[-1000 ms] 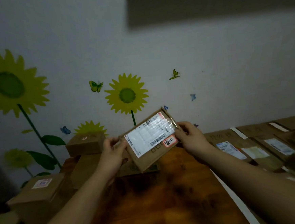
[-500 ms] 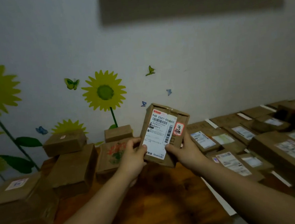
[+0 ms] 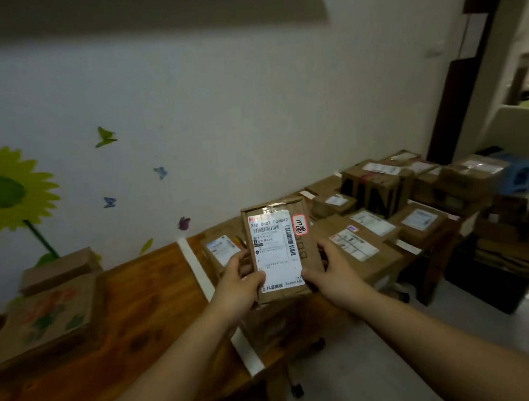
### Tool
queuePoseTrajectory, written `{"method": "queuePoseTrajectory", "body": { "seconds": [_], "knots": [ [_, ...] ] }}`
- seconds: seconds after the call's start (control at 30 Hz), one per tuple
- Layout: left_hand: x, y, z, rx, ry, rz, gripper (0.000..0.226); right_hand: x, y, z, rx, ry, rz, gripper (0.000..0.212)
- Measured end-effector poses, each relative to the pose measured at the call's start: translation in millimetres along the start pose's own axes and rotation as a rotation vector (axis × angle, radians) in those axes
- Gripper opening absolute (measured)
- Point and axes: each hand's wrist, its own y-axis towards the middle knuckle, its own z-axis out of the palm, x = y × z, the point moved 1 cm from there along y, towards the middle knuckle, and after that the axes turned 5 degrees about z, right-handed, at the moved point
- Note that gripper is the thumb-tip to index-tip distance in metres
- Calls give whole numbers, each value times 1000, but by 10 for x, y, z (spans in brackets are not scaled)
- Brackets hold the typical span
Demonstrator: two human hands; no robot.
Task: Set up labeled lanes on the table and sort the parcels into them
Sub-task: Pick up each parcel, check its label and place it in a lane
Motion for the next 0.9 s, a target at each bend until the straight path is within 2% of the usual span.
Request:
{"method": "queuePoseTrajectory", "body": {
  "seconds": [0.13, 0.2, 0.37, 0.47, 0.6, 0.73, 0.9],
  "knots": [
    [-50, 127, 456, 49, 58, -18, 64, -164, 90, -423, 12, -7, -17, 55],
    [-80, 244, 572, 59, 57, -25, 65, -183, 172, -527, 31, -10, -12, 45],
    [-119, 707, 724, 41, 42, -47, 62, -154, 495, -684, 55, -11, -26, 48],
    [-211, 1059, 837, 62, 41, 0, 62, -96, 786, -820, -13, 2, -36, 43],
    [-372, 1559, 1060, 103, 15, 69, 63, -15, 1244, -1074, -116, 1, -20, 58],
    [-396, 1965, 1224, 91, 35, 118, 61, 33, 1594, -1231, -148, -82, -42, 63],
    [-306, 2404, 1387, 17, 12, 91, 53, -41, 2068, -1365, -54, -83, -28, 67]
  ]
}}
